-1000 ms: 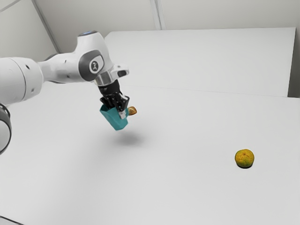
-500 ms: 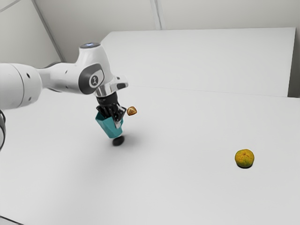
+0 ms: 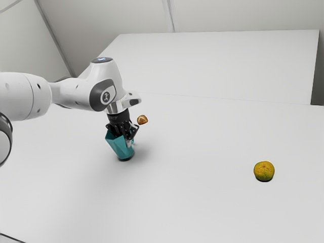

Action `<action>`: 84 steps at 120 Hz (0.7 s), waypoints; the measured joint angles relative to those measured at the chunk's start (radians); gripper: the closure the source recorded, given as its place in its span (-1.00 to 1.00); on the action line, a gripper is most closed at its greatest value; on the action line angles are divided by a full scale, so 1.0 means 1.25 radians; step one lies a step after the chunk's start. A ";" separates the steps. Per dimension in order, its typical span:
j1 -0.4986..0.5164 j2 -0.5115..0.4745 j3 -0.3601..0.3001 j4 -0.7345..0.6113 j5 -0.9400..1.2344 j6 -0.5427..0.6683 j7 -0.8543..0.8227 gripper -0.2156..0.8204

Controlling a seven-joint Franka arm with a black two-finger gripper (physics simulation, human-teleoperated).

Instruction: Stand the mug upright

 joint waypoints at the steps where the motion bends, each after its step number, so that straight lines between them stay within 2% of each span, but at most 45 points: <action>1: 0.000 0.000 0.000 0.000 0.000 0.000 0.000 0.64; 17: 0.000 -0.001 -0.006 0.001 -0.005 0.002 -0.004 0.09; 33: -0.002 -0.017 -0.012 0.002 -0.005 0.001 -0.008 -0.22; 54: -0.005 -0.081 -0.018 0.004 -0.005 -0.006 -0.008 -0.42; 84: -0.005 -0.137 -0.018 0.031 0.009 -0.015 -0.002 -0.53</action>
